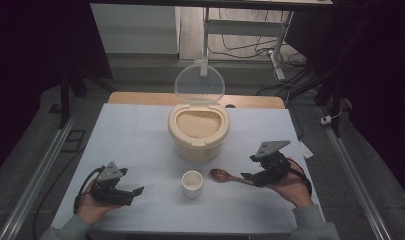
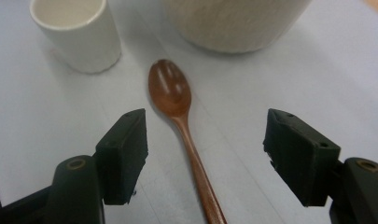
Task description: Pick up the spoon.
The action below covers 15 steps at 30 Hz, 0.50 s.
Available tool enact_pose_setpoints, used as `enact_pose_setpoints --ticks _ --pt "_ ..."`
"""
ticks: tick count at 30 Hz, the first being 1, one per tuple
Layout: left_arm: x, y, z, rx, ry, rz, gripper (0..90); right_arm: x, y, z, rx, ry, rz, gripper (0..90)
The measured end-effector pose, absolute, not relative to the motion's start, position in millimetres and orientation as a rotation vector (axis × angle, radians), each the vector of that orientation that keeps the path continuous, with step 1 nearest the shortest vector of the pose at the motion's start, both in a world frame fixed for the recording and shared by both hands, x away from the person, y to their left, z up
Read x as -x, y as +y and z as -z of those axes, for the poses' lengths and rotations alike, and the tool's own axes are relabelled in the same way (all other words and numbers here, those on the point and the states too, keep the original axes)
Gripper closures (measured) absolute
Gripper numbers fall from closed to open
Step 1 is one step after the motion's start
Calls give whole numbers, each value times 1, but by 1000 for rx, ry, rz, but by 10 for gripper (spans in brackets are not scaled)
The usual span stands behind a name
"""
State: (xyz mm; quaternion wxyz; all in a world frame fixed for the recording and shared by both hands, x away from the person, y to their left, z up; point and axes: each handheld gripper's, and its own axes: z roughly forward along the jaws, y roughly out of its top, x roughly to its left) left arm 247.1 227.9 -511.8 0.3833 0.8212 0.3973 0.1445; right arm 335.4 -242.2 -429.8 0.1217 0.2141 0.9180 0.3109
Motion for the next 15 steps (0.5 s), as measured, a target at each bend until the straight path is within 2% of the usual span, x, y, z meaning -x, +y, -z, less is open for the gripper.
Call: enact_pose_setpoints --ticks 15 --pt "-247 227 513 -2104 1010 -364 102 -362 -229 465 -591 2880 -538 366"
